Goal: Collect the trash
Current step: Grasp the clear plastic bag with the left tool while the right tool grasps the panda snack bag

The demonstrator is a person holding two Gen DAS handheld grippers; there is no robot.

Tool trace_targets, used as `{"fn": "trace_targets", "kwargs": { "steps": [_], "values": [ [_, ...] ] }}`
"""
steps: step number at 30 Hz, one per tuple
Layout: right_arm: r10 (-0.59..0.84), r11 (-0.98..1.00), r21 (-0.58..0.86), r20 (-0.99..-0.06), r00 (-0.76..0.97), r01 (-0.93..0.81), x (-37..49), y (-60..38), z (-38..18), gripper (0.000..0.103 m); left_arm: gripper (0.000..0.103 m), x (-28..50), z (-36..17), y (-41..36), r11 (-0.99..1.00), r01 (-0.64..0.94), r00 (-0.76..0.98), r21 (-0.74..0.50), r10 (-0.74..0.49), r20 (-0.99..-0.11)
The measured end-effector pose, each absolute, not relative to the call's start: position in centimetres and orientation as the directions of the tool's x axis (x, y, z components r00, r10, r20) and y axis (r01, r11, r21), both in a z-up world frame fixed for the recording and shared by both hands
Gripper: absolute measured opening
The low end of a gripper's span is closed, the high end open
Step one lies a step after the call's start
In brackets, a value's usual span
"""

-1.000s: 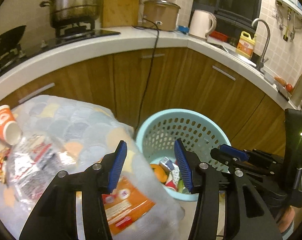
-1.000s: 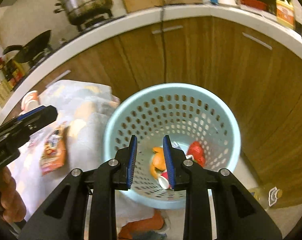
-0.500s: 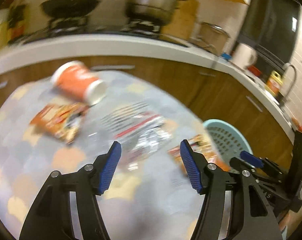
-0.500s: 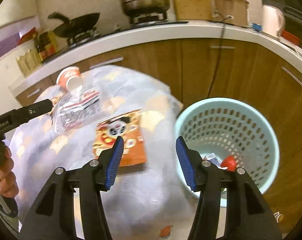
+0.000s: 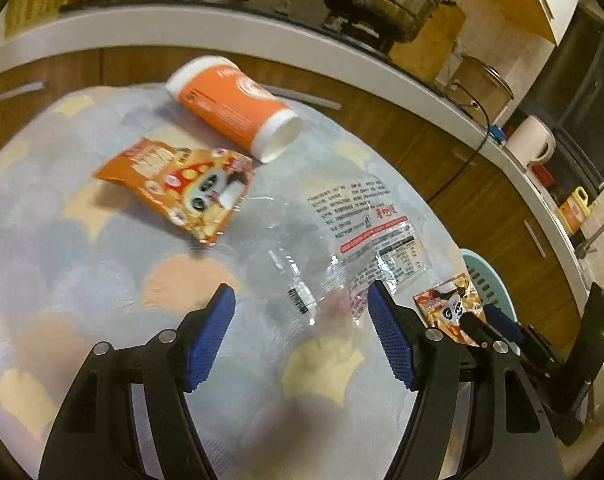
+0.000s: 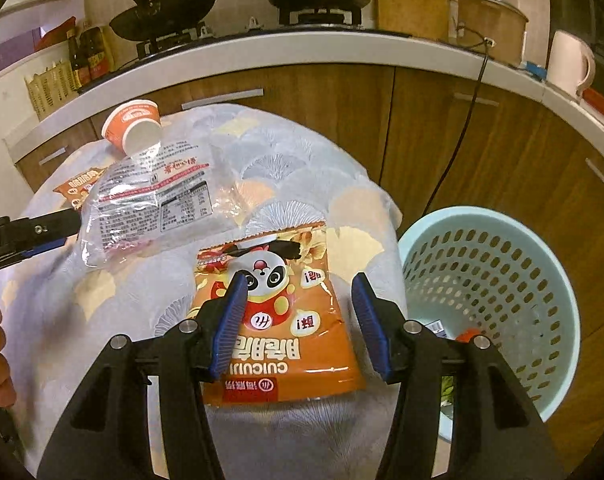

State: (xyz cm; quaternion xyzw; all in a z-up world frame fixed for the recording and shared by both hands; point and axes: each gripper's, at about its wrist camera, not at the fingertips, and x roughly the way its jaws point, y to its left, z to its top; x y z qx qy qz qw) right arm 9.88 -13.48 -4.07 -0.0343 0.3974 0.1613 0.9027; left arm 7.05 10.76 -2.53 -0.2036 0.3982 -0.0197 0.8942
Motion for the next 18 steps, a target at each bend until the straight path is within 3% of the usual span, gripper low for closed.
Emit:
{"fn": "trace_targets", "kwargs": {
  "steps": [10, 12, 14, 18],
  "values": [
    [0.281, 0.934, 0.062, -0.737, 0.615, -0.353, 10.0, -13.2, -5.2, 0.051, 0.065, 10.0, -3.5, 8.9, 0.923, -0.108, 0.675, -0.370, -0.206, -0.709],
    [0.285, 0.929, 0.055, -0.736, 0.615, -0.365, 9.9, -12.9, -5.3, 0.050, 0.051, 10.5, -3.5, 8.1, 0.934, -0.109, 0.673, -0.341, -0.183, -0.716],
    [0.291, 0.924, 0.049, -0.733, 0.615, -0.379, 9.7, -12.7, -5.3, 0.044, 0.043, 10.9, -3.5, 7.1, 0.951, -0.108, 0.665, -0.290, -0.148, -0.732],
    [0.284, 0.924, 0.027, -0.715, 0.638, -0.382, 9.2, -12.6, -5.2, 0.021, 0.019, 11.0, -3.3, 5.6, 0.969, -0.085, 0.662, -0.233, -0.120, -0.740]
  ]
}}
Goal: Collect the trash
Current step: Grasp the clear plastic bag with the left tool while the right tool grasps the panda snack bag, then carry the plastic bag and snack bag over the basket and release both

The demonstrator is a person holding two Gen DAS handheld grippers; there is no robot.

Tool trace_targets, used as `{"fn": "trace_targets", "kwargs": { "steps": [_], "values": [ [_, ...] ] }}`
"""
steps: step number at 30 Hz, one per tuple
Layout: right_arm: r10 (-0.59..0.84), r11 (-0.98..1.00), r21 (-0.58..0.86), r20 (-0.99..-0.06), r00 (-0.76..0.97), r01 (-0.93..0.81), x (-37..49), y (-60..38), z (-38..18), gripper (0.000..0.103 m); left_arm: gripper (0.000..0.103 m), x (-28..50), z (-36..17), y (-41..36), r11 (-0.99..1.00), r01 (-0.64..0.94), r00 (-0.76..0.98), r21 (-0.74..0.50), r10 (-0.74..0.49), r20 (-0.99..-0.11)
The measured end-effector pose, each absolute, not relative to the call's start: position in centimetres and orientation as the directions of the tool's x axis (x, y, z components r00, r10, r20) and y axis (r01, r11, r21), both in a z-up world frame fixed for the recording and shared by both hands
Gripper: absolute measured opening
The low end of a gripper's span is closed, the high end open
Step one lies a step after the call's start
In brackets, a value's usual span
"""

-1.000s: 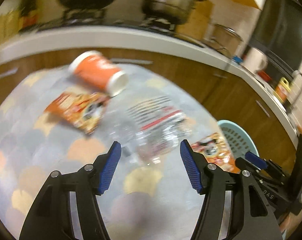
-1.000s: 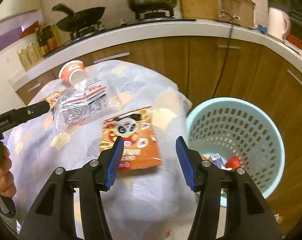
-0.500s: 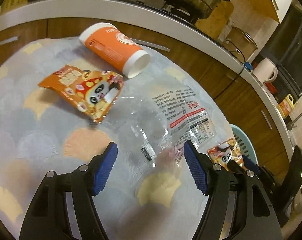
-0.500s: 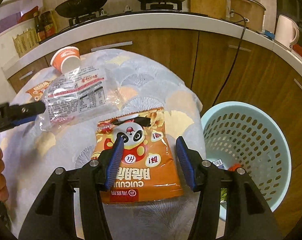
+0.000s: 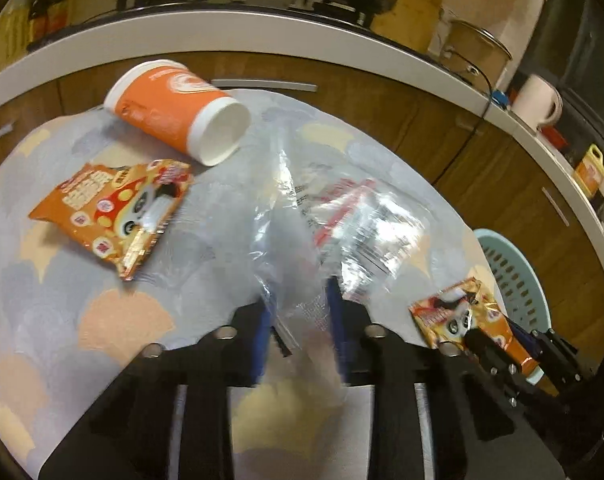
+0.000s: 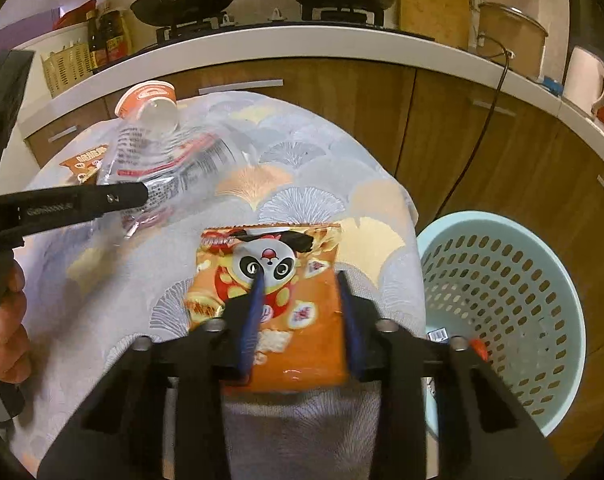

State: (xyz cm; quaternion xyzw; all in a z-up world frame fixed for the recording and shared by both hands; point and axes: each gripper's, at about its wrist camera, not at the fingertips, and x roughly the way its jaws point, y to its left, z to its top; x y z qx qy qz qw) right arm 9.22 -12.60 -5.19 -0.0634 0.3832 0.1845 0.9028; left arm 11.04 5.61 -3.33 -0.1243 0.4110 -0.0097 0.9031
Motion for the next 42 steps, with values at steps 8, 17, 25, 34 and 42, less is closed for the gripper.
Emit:
{"fn": "trace_targets", "kwargs": {
  "steps": [8, 17, 25, 34, 42],
  "values": [
    [0.303, 0.931, 0.058, -0.670, 0.678, -0.359, 8.2, -14.0, -3.8, 0.006, 0.008, 9.4, -0.7, 4.2, 0.972, -0.004, 0.723, -0.234, -0.159, -0.672],
    [0.278, 0.953, 0.079, -0.610, 0.742, -0.293, 7.3, -17.5, -0.8, 0.004, 0.007, 8.2, 2.3, 1.8, 0.963, 0.086, 0.755, -0.255, -0.230, -0.614],
    [0.219, 0.975, 0.103, -0.567, 0.794, -0.196, 6.7, -22.6, 0.9, 0.004, 0.007, 8.9, 4.2, -2.7, 0.948, 0.196, 0.745, -0.251, -0.310, -0.591],
    [0.087, 0.992, 0.123, -0.582, 0.809, -0.018, 7.0, -30.4, 0.5, 0.004, 0.008, 11.1, 4.8, -9.4, 0.931, 0.299, 0.705, -0.211, -0.364, -0.609],
    [0.037, 0.990, 0.130, -0.622, 0.782, 0.057, 8.1, -33.7, -1.3, 0.004, 0.008, 13.0, 2.6, -15.1, 0.913, 0.373, 0.645, -0.166, -0.384, -0.660]
  ]
}}
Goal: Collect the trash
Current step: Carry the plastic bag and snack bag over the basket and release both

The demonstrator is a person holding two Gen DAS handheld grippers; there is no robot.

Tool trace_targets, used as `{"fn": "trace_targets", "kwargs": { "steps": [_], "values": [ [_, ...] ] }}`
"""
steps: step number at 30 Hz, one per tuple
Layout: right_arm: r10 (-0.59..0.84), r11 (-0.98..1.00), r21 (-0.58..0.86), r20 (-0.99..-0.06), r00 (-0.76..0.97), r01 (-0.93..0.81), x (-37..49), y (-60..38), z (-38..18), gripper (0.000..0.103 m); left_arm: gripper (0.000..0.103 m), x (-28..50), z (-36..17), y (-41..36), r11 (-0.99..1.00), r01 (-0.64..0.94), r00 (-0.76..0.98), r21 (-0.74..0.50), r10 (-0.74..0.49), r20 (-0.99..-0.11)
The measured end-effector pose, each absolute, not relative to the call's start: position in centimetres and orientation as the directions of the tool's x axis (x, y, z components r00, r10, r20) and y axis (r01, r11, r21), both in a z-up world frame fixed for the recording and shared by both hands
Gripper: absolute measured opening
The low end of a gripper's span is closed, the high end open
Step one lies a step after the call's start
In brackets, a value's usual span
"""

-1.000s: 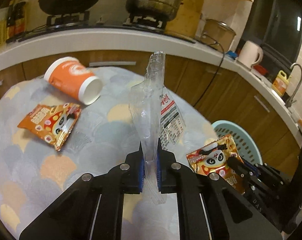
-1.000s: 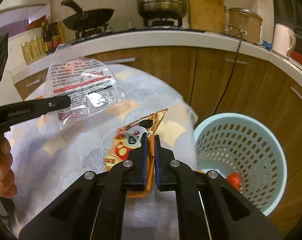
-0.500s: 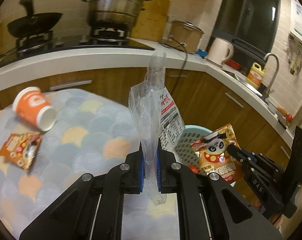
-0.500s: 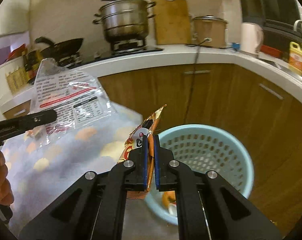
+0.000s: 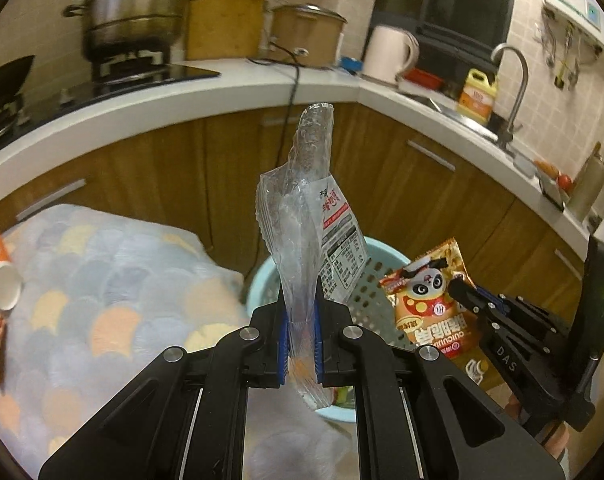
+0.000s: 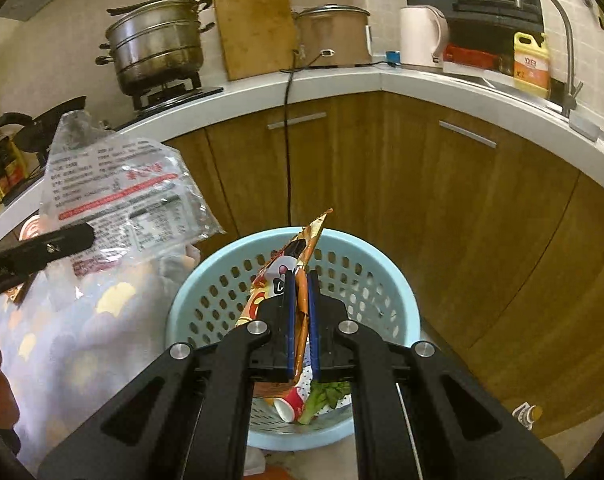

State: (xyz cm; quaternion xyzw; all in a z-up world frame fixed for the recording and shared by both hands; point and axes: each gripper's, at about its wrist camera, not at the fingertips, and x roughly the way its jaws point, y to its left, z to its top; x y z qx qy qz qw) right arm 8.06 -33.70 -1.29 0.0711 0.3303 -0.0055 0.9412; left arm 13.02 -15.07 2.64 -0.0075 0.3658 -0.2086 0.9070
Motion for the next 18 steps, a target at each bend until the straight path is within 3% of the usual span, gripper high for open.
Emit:
{"fn": "trace_targets", "kwargs": {
  "steps": [7, 10, 18],
  "values": [
    [0.044, 0.987, 0.144, -0.652, 0.757, 0.066, 8.9, -34.7, -2.8, 0.004, 0.011, 14.0, 0.8, -16.8, 0.910, 0.384, 0.607, -0.158, -0.378, -0.700],
    [0.057, 0.985, 0.160, -0.671, 0.739, 0.068, 9.5, -34.9, -3.5, 0.004, 0.025, 14.1, 0.1, -17.2, 0.907, 0.394, 0.590, -0.147, -0.373, -0.716],
    [0.082, 0.977, 0.193, -0.720, 0.689, 0.086, 10.8, -35.0, -4.8, 0.004, 0.027, 14.5, -0.8, -16.5, 0.917, 0.372, 0.584, -0.146, -0.353, -0.731]
  ]
}}
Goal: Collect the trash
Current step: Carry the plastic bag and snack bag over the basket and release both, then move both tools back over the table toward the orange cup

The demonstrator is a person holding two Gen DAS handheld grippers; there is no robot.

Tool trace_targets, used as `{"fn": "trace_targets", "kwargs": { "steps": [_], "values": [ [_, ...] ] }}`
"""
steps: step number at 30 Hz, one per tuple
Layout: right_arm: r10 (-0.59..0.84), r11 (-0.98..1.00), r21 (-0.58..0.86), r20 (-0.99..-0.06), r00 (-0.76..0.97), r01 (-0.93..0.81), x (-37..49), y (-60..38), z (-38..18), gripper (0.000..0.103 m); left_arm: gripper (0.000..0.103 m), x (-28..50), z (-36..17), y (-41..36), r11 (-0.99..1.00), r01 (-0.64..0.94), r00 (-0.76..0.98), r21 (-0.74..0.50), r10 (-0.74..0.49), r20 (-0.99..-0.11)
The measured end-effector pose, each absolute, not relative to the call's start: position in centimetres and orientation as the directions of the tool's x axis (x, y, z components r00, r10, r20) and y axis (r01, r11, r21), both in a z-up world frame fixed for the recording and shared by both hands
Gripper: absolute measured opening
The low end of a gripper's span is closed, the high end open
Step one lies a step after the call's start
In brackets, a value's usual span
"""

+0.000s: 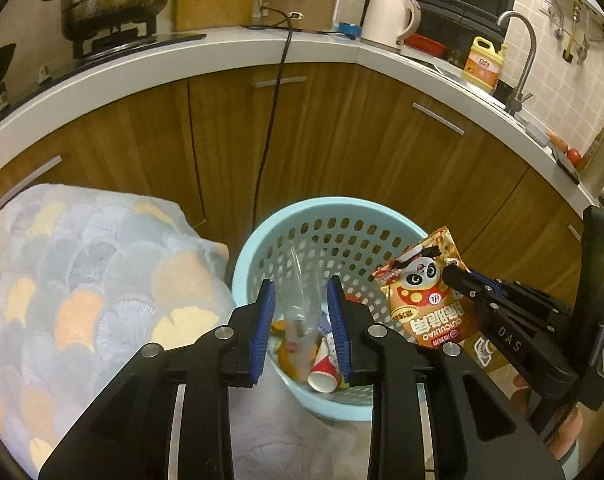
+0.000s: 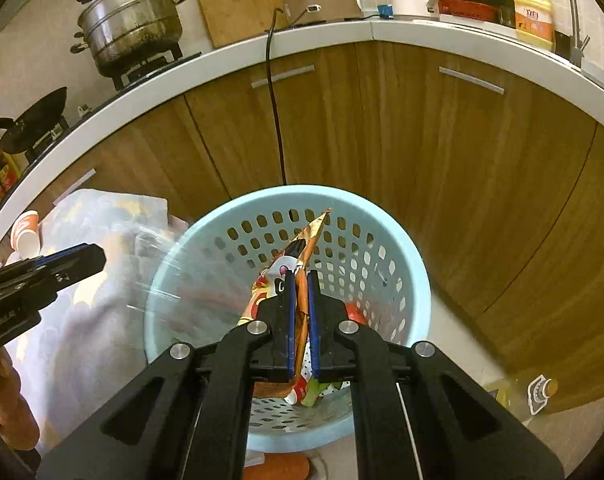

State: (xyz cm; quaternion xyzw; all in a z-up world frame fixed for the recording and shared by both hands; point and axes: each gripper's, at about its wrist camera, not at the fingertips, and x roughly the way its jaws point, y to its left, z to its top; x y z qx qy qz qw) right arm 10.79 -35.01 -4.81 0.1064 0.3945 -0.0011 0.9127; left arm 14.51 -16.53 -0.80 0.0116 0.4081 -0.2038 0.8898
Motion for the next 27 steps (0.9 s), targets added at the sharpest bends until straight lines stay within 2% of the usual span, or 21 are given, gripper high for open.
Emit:
{"fn": "trace_targets", "kwargs": {
  "steps": [3, 8, 11, 12, 20, 27],
  "values": [
    [0.093, 0.977, 0.196, -0.732, 0.675, 0.078, 11.0, -34.6, -5.1, 0.005, 0.035, 14.4, -0.8, -16.2, 0.918, 0.366, 0.585, -0.149, -0.352, -0.731],
    [0.110, 0.978, 0.199, -0.753, 0.648, 0.065, 11.4, -34.1, -5.7, 0.009, 0.040, 14.0, -0.6, -15.3, 0.922, 0.354, 0.593, -0.156, -0.350, -0.725],
    [0.113, 0.978, 0.199, -0.764, 0.636, 0.065, 11.4, -33.8, -6.1, 0.018, 0.045, 13.7, -0.6, -14.7, 0.924, 0.347, 0.598, -0.160, -0.350, -0.721],
    [0.116, 0.977, 0.201, -0.766, 0.632, 0.064, 11.4, -33.8, -6.2, 0.024, 0.046, 13.6, -0.6, -14.3, 0.926, 0.342, 0.601, -0.163, -0.349, -0.719],
    [0.218, 0.960, 0.279, -0.742, 0.634, -0.004, 10.9, -32.0, -4.5, 0.029, 0.049, 12.1, 0.0, -11.1, 0.936, 0.302, 0.628, -0.184, -0.340, -0.700],
    [0.279, 0.958, 0.255, -0.710, 0.646, -0.132, 10.6, -26.5, -1.5, 0.037, 0.049, 10.7, 1.6, -5.7, 0.959, 0.204, 0.693, -0.197, -0.284, -0.662]
  ]
}}
